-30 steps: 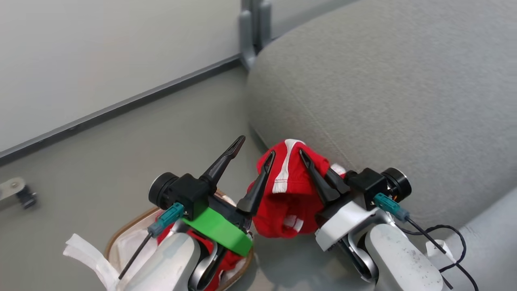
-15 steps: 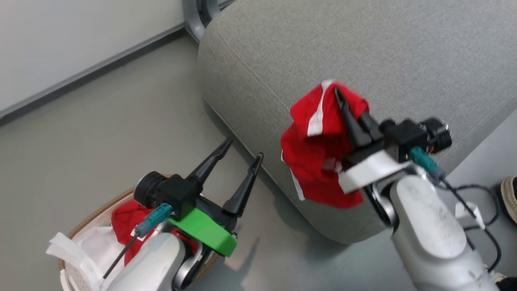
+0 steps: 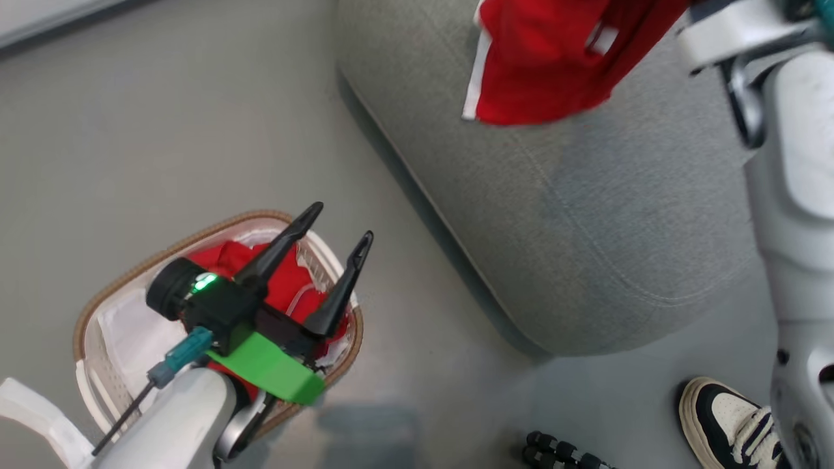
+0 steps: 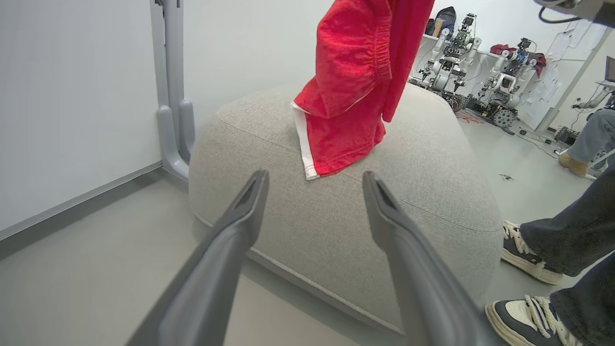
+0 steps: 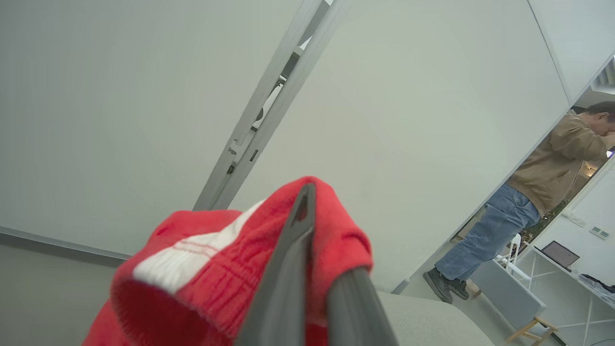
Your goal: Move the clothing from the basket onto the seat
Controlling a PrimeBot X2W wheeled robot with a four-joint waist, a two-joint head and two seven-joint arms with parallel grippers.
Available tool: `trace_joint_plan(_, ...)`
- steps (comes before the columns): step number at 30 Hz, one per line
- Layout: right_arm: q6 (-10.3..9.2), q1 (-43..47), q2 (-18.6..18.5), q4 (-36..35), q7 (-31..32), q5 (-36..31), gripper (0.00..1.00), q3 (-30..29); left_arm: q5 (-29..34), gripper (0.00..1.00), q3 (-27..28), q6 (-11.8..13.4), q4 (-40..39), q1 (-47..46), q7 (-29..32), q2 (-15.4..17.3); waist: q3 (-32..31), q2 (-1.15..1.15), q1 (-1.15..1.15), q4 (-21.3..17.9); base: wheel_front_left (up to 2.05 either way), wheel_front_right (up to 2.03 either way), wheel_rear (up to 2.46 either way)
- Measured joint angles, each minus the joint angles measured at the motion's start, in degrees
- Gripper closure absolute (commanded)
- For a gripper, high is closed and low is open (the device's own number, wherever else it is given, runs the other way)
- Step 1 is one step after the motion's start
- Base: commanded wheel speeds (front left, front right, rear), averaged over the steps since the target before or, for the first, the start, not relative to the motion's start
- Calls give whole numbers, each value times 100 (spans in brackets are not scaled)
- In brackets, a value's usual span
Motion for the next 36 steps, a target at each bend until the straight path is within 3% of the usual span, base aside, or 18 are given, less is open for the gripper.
trace_joint_plan(9,0,-411,-80,363,153,-1151,100,-1990,-90,0,175,0,-177,-62,0,268,713,0,0,499,0,0,0)
trace_joint_plan(17,0,195,301,338,300,-1759,100,-3889,-119,0,296,0,-130,-62,1,375,1156,0,0,965,0,0,0)
trace_joint_plan(18,0,289,392,349,281,-1801,74,-4019,-124,0,322,0,-100,-62,1,375,1197,0,0,1012,0,0,0)
trace_joint_plan(19,1,360,453,361,237,-1802,24,-4103,-133,0,356,0,-63,-61,1,375,1222,0,1,1047,0,0,0)
trace_joint_plan(20,0,433,514,386,193,-1786,0,-4237,-135,0,398,0,-10,-60,1,370,1244,0,0,1086,0,0,0)
trace_joint_plan(27,0,1092,609,724,22,-1767,0,-4480,-138,0,605,0,349,-60,1,210,1074,0,0,1181,0,0,0)
trace_joint_plan(36,0,2644,627,322,13,-955,0,-3642,-41,0,1128,0,969,211,1,-301,418,0,0,1281,0,0,0)
